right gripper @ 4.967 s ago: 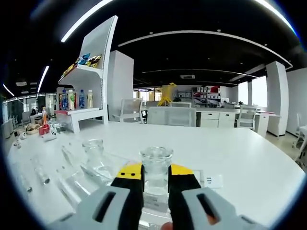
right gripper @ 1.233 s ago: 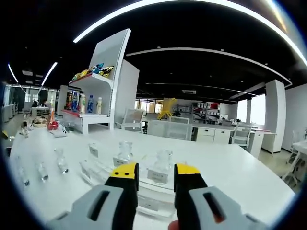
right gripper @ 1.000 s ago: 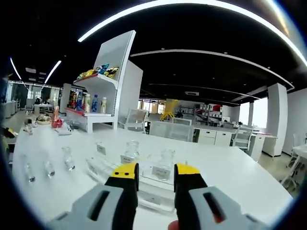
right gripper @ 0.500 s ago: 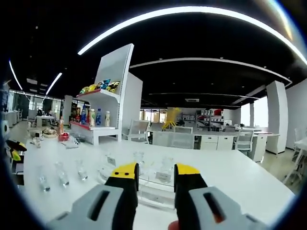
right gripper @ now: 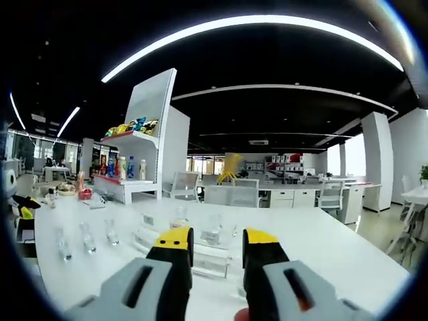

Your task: Identify the label on the chemical reagent bottle, grasp the chemical reagent bottle, and place it in the designated position on the reagent rack

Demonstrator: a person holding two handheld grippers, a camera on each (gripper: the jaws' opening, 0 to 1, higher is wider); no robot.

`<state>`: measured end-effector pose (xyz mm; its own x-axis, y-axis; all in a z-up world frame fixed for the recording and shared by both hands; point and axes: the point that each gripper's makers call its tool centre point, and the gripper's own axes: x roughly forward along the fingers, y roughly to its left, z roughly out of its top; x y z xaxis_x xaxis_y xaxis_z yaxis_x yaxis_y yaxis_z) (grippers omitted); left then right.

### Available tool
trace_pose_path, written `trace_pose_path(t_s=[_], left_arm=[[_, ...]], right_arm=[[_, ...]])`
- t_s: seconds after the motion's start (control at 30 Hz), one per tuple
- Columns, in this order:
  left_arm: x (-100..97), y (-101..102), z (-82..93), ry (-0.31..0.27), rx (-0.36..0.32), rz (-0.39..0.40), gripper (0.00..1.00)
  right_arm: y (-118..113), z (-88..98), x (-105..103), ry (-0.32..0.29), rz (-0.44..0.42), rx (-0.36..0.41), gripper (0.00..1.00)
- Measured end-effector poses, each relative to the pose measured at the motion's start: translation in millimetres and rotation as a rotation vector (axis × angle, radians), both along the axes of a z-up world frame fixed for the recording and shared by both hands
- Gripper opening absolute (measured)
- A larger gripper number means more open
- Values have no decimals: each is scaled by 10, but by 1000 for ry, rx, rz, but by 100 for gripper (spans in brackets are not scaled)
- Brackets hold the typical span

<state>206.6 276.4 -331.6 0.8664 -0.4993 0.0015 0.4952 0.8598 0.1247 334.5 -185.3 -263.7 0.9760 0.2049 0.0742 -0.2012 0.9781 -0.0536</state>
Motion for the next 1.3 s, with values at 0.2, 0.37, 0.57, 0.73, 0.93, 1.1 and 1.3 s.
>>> trace_pose_path(t_s=[0.2,0.37,0.57,0.73,0.93,1.1,1.3], left_arm=[[-50,-67,122,-29,-10,-19,41],[-54,-112,156,-38,-16,-26,41],[-81,-192,144,-32,-5,-41,41],[-135,-241,209,-46,-13,-64,41],[-154,-220,258,-57,-9,-58,41],[-147,-205,269,-59,-9,-54,41],[-149,-195,281,-58,-2,-55,41]], right_arm=[[-136,-65,-193,6,-19,3,29],[-234,-69,-350,2,-32,5,29],[-337,-90,-498,-7,-50,13,29],[-387,-166,-582,-5,-54,28,29],[-527,-275,-704,1,-79,40,29],[-574,-310,-825,-14,-96,35,29],[-564,-261,-951,-56,-85,78,28]])
